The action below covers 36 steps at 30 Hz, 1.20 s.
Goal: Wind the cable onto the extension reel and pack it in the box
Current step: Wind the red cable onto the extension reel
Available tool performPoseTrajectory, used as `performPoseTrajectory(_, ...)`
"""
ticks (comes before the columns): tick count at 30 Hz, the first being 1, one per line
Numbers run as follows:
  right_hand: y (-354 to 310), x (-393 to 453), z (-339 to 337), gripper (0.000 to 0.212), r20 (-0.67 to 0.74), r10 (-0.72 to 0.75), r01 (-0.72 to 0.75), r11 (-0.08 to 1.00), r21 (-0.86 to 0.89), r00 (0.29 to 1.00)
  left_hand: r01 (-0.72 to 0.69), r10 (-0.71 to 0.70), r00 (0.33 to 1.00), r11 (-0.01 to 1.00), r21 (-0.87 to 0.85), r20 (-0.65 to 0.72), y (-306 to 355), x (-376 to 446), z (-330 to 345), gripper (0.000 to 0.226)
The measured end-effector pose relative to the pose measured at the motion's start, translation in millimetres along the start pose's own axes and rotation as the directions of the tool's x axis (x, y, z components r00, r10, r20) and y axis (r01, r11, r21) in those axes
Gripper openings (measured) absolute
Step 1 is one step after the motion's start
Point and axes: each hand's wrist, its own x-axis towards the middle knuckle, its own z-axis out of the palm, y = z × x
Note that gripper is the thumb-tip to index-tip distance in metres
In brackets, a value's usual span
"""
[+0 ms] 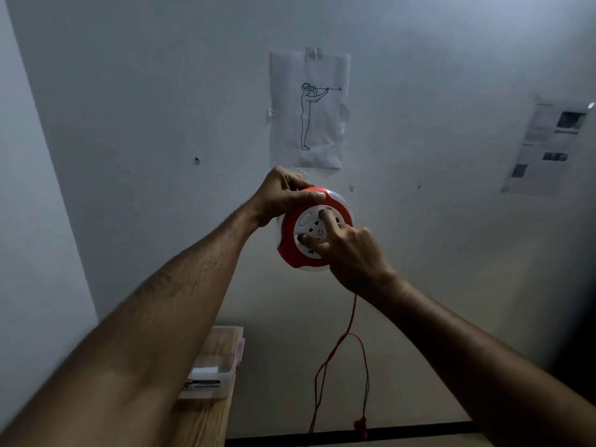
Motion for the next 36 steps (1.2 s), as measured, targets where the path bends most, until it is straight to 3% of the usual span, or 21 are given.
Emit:
performPoseTrajectory(4, 1.0, 1.7, 4.7, 0.05, -0.084, -0.01, 0.007, 0.999, -0.035, 0.996, -0.019, 0.018, 1.0, 0.999, 0.041, 0.023, 5.0, 1.9, 5.4, 0.029)
performPoseTrajectory(7, -2.6, -0.2, 12.1, 0.061, -0.108, 0.064, -0.058, 0.997, 0.051, 0.992, -0.028, 0.025, 0.999, 0.997, 0.077, 0.04, 7.7, 3.3, 7.5, 0.029)
performPoseTrajectory(10, -3.1, -0.6, 19.8, 0.059, -0.12, 0.199, -0.175, 0.966, 0.188, 0.973, -0.036, 0.033, 0.999, 0.996, 0.087, 0.036, 5.4, 3.0, 10.5, 0.027)
performPoseTrajectory(13, -4.3, 2.0, 22.5, 0.055, -0.152, 0.399, -0.321, 0.871, 0.373, 0.904, -0.044, 0.044, 0.999, 0.997, 0.066, -0.011, 4.7, 2.4, 13.9, 0.027)
performPoseTrajectory(15, -12.7, 4.9, 19.9, 0.056, -0.161, 0.569, -0.423, 0.745, 0.516, 0.806, -0.049, 0.051, 0.998, 0.998, 0.045, -0.038, 5.4, 4.2, 16.3, 0.026)
performPoseTrajectory(17, -24.1, 9.3, 15.4, 0.059, -0.093, 0.769, -0.522, 0.512, 0.682, 0.632, -0.056, 0.058, 0.997, 0.998, 0.035, -0.06, 7.0, 5.5, 19.2, 0.026)
performPoseTrajectory(20, -39.3, 20.0, 6.7, 0.059, 0.209, 0.93, -0.55, -0.008, 0.835, 0.303, -0.069, 0.073, 0.994, 0.996, 0.056, -0.082, 7.3, 7.7, 23.3, 0.028)
performPoseTrajectory(22, -44.6, 29.7, -2.0, 0.057, 0.499, 0.862, -0.437, -0.419, 0.796, 0.083, -0.086, 0.094, 0.992, 0.992, 0.087, -0.082, 7.6, 8.6, 26.9, 0.029)
performPoseTrajectory(23, -45.2, 34.5, -5.7, 0.054, 0.653, 0.758, -0.301, -0.623, 0.722, -0.002, -0.097, 0.106, 0.991, 0.989, 0.108, -0.078, 7.9, 8.7, 28.5, 0.03)
performPoseTrajectory(24, -43.9, 39.1, -10.9, 0.052, 0.79, 0.611, -0.114, -0.788, 0.604, -0.037, -0.105, 0.115, 0.991, 0.986, 0.127, -0.075, 7.9, 8.9, 29.7, 0.031)
performPoseTrajectory(25, -42.1, 43.4, -16.3, 0.053, 0.89, 0.456, 0.09, -0.886, 0.456, -0.019, -0.11, 0.121, 0.99, 0.984, 0.142, -0.072, 7.3, 8.3, 30.6, 0.031)
performPoseTrajectory(26, -39.9, 45.7, -21.3, 0.059, 0.945, 0.325, 0.275, -0.912, 0.305, 0.03, -0.113, 0.125, 0.99, 0.982, 0.149, -0.072, 6.6, 7.4, 31.0, 0.031)
performPoseTrajectory(28, -34.8, 47.2, -26.2, 0.074, 0.977, 0.186, 0.514, -0.851, 0.106, 0.107, -0.109, 0.12, 0.99, 0.985, 0.134, -0.077, 5.5, 5.5, 30.0, 0.03)
performPoseTrajectory(30, -30.5, 46.7, -33.8, 0.073, 0.982, 0.13, 0.56, -0.828, 0.032, 0.135, -0.096, 0.106, 0.992, 0.988, 0.124, -0.074, 6.3, 5.7, 27.4, 0.032)
performPoseTrajectory(36, -28.5, 46.5, -47.9, 0.047, 0.969, 0.133, 0.447, -0.894, 0.028, 0.206, -0.1, 0.105, 0.994, 0.964, 0.245, -0.009, 11.0, 6.9, 23.9, 0.039)
